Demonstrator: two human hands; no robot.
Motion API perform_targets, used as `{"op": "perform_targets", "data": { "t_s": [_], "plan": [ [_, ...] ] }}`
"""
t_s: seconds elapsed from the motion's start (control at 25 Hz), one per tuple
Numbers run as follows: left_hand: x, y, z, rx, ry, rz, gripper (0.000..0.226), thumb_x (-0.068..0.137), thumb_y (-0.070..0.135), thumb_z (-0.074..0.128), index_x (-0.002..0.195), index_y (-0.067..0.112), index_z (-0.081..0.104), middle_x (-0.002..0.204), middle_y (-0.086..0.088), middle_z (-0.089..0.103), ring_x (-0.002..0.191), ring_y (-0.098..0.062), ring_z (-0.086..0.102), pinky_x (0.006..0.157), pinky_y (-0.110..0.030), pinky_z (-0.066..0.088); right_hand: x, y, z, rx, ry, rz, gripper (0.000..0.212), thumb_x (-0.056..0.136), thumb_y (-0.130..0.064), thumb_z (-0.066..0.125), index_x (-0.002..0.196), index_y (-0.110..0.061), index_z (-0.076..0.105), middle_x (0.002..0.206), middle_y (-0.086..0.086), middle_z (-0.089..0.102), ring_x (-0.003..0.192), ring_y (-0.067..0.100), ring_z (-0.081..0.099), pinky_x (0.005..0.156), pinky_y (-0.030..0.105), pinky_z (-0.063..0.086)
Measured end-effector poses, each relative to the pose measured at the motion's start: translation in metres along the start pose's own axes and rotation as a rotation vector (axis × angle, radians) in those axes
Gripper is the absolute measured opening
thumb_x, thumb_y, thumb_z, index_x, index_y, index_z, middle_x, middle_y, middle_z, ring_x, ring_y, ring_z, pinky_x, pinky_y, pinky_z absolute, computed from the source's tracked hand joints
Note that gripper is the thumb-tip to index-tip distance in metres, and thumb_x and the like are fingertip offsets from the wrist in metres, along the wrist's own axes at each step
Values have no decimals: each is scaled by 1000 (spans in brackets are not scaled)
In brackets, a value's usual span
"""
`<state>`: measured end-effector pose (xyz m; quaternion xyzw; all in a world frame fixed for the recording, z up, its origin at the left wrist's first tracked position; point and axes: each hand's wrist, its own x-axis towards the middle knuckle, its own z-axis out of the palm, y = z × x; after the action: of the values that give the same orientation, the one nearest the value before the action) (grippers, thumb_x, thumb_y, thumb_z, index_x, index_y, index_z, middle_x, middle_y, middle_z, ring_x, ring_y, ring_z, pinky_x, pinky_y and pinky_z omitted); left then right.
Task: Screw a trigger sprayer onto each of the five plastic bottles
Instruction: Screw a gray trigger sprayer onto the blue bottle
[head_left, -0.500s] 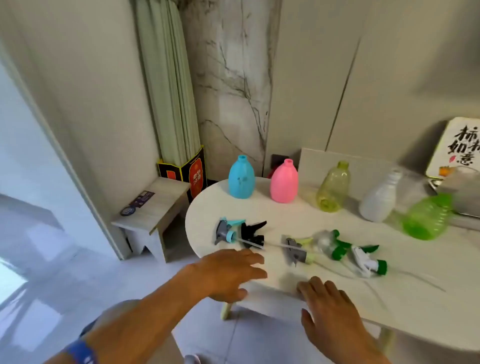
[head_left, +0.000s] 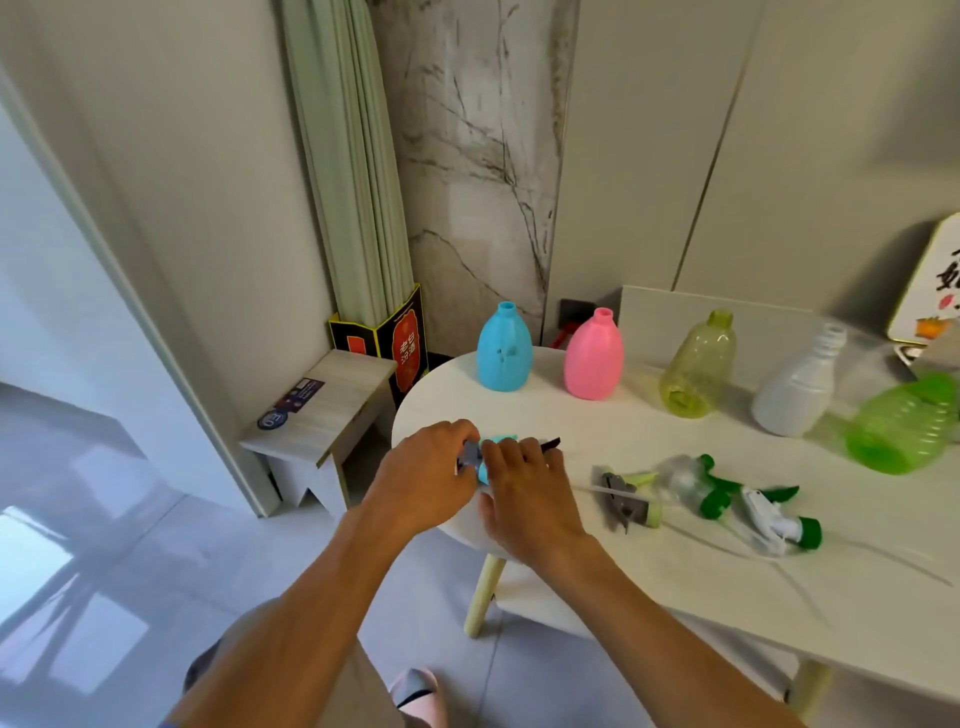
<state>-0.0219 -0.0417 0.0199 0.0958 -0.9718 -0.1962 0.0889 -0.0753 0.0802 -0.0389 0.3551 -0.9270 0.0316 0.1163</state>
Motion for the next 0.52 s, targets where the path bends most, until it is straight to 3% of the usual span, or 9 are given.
{"op": "perform_targets", "data": {
  "t_s": [0.16, 0.28, 0.4, 0.52],
  "plan": [
    [4, -6, -3, -85, 87, -37, 29, 92, 34, 58, 120, 28, 53, 117, 7, 63, 91, -5, 53, 80, -22, 47, 33, -15, 12, -171, -127, -14, 42, 94, -28, 50, 133, -11, 49, 121, 10, 60, 118, 32, 50, 101, 49, 33],
    [12, -13, -3, -96, 86, -33, 30, 90, 35, 60, 118, 28, 54, 111, 7, 64, 90, -7, 55, 79, -22, 49, 39, -7, 10, -112, -136, 2, 37, 97, -30, 50, 130, -14, 48, 122, 9, 63, 118, 30, 52, 101, 44, 35],
    [28, -11, -10, -223, 150, -110, 22, 89, 28, 63, 111, 26, 60, 104, 7, 66, 87, -10, 61, 76, -22, 51, 38, 20, -16, 427, -61, 68, 29, 91, -26, 63, 116, -23, 49, 116, 5, 66, 107, 22, 58, 86, 30, 44],
    [44, -1, -16, -769, 292, -282, 12, 88, 14, 63, 96, 22, 67, 97, 2, 70, 87, -14, 65, 74, -25, 50, 29, 66, -69, 1312, 119, 291, 32, 81, -16, 76, 103, -27, 56, 105, 0, 70, 98, 12, 63, 80, 24, 47]
  ]
}}
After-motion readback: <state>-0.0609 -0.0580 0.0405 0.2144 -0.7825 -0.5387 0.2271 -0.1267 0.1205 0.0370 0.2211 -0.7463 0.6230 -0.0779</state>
